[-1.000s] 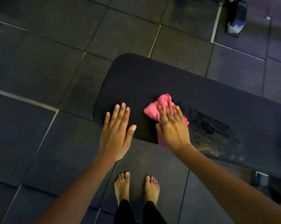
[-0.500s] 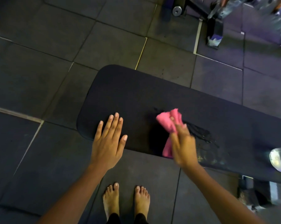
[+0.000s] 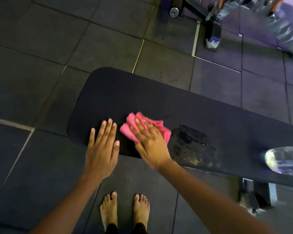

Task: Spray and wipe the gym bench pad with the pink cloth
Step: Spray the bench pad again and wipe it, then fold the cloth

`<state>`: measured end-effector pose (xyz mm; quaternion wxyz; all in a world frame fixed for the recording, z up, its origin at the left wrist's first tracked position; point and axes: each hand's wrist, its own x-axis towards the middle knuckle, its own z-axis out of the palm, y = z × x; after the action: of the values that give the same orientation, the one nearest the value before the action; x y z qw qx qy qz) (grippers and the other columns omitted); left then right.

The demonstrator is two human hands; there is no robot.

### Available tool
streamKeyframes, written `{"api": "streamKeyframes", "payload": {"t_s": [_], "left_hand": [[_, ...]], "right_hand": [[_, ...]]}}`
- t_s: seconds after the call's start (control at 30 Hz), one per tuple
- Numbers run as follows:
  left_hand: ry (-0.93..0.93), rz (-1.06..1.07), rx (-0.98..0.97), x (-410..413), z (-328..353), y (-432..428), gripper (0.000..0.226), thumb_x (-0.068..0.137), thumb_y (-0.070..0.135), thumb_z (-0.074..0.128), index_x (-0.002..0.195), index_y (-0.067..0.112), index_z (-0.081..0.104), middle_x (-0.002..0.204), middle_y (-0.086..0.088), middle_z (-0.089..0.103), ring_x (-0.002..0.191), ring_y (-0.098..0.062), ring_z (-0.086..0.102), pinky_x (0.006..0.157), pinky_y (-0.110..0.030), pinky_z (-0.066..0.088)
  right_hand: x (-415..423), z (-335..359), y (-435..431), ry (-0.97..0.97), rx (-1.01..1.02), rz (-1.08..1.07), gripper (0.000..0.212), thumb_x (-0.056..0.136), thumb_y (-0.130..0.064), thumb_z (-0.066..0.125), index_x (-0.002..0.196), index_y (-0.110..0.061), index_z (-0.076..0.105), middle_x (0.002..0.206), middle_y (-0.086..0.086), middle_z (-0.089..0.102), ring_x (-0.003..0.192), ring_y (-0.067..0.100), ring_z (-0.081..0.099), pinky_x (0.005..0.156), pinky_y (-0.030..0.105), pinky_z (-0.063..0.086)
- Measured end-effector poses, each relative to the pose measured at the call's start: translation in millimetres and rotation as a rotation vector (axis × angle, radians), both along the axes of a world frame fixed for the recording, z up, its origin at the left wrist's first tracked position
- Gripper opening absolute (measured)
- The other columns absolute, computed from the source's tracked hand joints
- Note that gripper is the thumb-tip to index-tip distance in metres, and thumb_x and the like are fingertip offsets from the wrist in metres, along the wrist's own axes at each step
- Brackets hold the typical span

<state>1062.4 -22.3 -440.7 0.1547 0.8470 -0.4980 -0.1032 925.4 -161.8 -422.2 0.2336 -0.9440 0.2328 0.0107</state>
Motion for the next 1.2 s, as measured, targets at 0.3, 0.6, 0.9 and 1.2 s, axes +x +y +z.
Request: {"api": "streamKeyframes", "payload": {"t_s": [0.3,0.6,0.9,1.2], "left_hand": [[0.048,-0.098,-0.029,-24,11,-5,0.055,0.099,0.033,0.02,0.147,0.007,0.026,0.157,-0.006,0.021,0.147,-0.019,0.013,0.119,-0.044,0.006],[0.092,-0.062,-0.041,-42,10,-29,0.057,0.099,0.039,0.018,0.148,0.009,0.024,0.157,-0.004,0.02,0.147,-0.017,0.009,0.12,-0.046,0.006],[0.068,-0.06,-0.02,-51,14,-41,0.063,0.098,0.044,0.014,0.146,0.006,0.028,0.156,-0.007,0.023,0.146,-0.02,0.013,0.119,-0.048,0.004],[0.083,-0.207,-0.023,-68,21,-62,0.061,0.1,0.043,0.013,0.146,0.007,0.029,0.155,-0.006,0.025,0.146,-0.02,0.017,0.119,-0.05,0.009]], "right_hand": [[-67,62,-2,-0.316,0.349,-0.351,0.043,0.091,-0.027,0.039,0.106,-0.056,0.066,0.106,-0.044,0.061,0.1,-0.02,0.057,0.094,0.011,0.042],[-9,44,-124,0.027,0.083,-0.442,0.042,0.103,-0.036,0.033,0.144,-0.043,0.039,0.155,-0.002,0.037,0.143,0.02,0.031,0.116,0.038,0.026],[-53,12,-24,-0.014,0.018,-0.166,0.055,0.096,-0.034,0.038,0.15,-0.022,0.032,0.159,0.003,0.025,0.15,0.022,0.013,0.123,0.038,0.007],[-103,32,22,-0.305,0.379,-0.399,0.046,0.091,-0.03,0.037,0.13,-0.032,0.061,0.132,-0.018,0.06,0.132,-0.002,0.044,0.116,0.027,0.028]]}}
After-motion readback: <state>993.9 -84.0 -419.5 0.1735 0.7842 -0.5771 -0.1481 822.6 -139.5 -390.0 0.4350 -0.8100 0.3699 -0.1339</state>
